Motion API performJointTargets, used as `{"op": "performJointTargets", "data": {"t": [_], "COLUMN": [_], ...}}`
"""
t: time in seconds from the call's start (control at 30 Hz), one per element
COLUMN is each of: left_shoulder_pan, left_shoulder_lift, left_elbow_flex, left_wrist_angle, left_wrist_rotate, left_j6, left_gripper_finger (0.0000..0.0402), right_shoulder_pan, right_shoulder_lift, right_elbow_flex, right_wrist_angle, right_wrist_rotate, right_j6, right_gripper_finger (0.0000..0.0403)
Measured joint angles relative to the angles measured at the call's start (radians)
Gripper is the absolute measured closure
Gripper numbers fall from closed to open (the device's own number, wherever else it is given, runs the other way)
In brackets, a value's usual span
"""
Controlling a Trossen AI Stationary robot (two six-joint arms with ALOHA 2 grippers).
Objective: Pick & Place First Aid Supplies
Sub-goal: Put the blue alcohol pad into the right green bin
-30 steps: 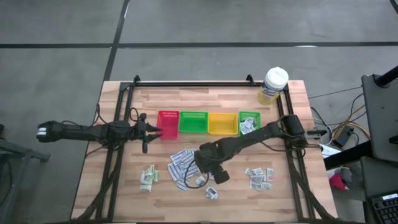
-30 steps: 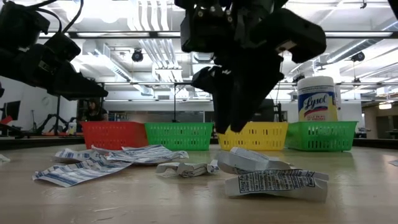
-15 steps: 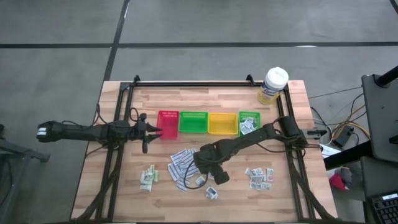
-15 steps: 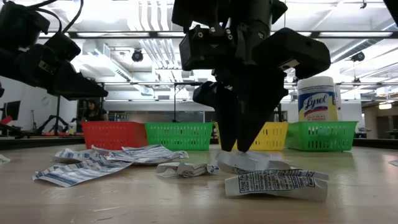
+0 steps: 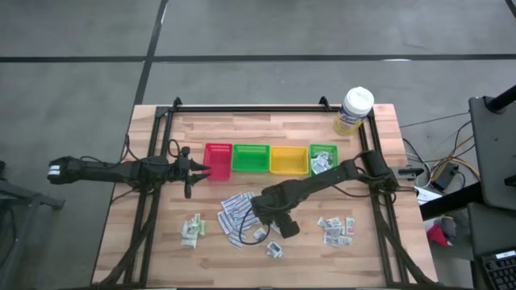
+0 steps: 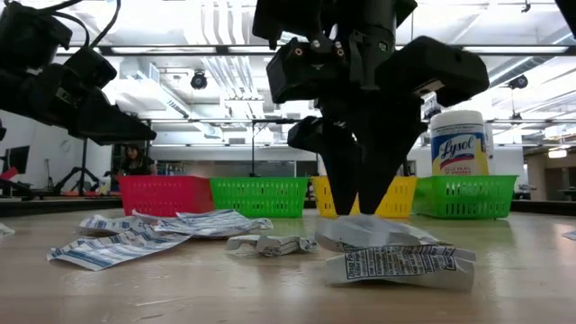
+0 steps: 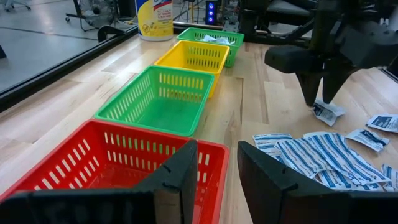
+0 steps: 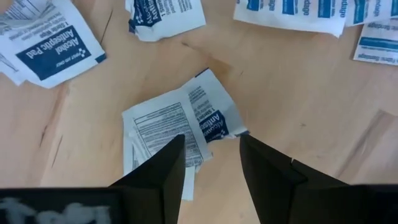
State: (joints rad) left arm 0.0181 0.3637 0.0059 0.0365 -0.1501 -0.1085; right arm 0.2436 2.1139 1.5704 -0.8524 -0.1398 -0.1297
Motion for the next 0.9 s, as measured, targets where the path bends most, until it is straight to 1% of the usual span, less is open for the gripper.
{"op": "performJointTargets", "data": {"t": [0.27, 0.47, 0.63, 0.9], "left_shoulder_pan": [0.0, 0.0, 0.0, 0.0], "left_shoulder_lift": [0.0, 0.0, 0.0, 0.0], "left_elbow_flex": [0.0, 0.0, 0.0, 0.0], "left_wrist_angle": [0.0, 0.0, 0.0, 0.0], "left_wrist_rotate": [0.0, 0.0, 0.0, 0.0], "left_j6": [0.0, 0.0, 0.0, 0.003], "left_gripper_finger": [0.0289, 0.0289, 0.0289, 0.0289], "right_shoulder_pan": [-0.001, -0.015, -0.023, -0.022], "right_shoulder_lift": [0.0, 0.0, 0.012, 0.046], "right_elbow_flex": [0.042, 0.039, 0.039, 0.039], "right_wrist_angle": [-0.004, 0.004, 0.042, 0.018], "right_wrist_rotate": [0.008, 0.011, 0.01, -0.002], "right_j6": [-0.002, -0.005, -0.004, -0.001], "right_gripper_finger": [0.0255, 0.0255, 0.0261, 0.0257]}}
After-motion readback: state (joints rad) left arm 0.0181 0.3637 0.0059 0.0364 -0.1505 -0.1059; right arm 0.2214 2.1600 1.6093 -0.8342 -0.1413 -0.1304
